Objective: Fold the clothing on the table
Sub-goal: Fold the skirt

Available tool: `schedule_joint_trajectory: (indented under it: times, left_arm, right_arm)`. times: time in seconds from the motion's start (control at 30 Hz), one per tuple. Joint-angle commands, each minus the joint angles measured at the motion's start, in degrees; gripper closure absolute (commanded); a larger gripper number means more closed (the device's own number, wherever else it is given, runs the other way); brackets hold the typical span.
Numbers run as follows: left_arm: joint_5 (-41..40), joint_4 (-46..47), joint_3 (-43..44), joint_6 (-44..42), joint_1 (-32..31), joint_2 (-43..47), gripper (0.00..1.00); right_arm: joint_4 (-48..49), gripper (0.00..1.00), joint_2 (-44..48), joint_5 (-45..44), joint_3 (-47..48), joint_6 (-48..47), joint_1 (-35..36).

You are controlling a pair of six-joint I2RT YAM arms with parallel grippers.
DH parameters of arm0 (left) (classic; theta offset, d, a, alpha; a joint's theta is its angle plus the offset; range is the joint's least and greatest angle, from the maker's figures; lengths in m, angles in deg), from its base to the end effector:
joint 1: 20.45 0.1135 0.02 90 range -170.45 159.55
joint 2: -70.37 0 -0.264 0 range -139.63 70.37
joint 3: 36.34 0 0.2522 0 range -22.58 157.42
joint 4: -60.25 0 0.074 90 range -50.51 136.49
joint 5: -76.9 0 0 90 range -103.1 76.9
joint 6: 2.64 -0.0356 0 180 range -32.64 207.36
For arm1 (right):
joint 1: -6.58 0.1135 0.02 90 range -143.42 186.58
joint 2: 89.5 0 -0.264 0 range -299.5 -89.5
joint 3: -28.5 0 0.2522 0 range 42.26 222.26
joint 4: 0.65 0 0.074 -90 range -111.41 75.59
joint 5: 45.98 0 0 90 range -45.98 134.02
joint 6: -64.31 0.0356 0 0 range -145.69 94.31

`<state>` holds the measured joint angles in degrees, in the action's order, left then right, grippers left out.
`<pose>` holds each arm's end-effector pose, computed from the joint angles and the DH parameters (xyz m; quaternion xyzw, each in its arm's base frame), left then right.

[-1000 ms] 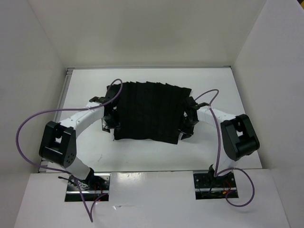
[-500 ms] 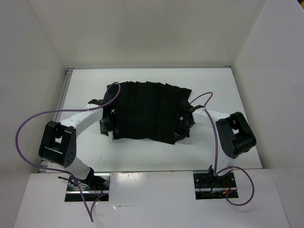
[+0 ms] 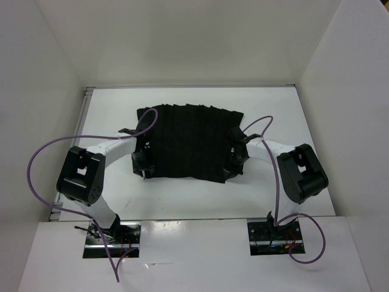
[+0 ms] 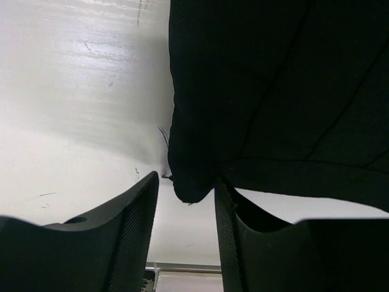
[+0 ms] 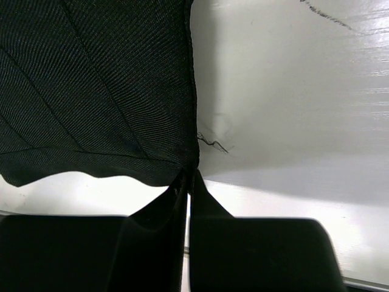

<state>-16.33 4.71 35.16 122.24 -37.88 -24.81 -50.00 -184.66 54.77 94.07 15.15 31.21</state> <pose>0.2823 -0.0865 0.1675 -0.1536 0.9833 -0.0162 0.0967 0.2554 0.1244 0.1449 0.1308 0.9823 0.1303 0.0303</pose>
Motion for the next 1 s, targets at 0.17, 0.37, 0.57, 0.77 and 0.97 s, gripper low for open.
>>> schedule_joint_trajectory:
  times: [0.17,0.37,0.57,0.77,0.97]
  left_arm:
    - [-2.7,0.2,-0.4,0.5,0.6,-2.6,0.51]
    - [-2.7,2.1,-1.7,0.5,0.6,-6.3,0.55]
    - [-0.1,4.9,-0.5,-0.2,0.6,-11.3,1.00]
    - [5.1,4.9,6.2,-3.0,0.6,-7.3,1.00]
    - [7.4,2.4,17.1,-5.0,1.3,-9.6,1.00]
  right_arm:
    - [-1.5,1.00,-0.7,-5.4,2.2,-0.8,0.3]
    - [-4.3,1.00,1.3,-7.0,4.1,-1.4,-0.7]
    - [-4.9,1.00,3.0,-6.4,5.2,-2.0,-1.3]
    - [-6.8,1.00,4.4,-6.3,12.0,-4.8,-3.8]
    - [-6.2,1.00,3.0,-6.9,18.2,-8.4,-9.6]
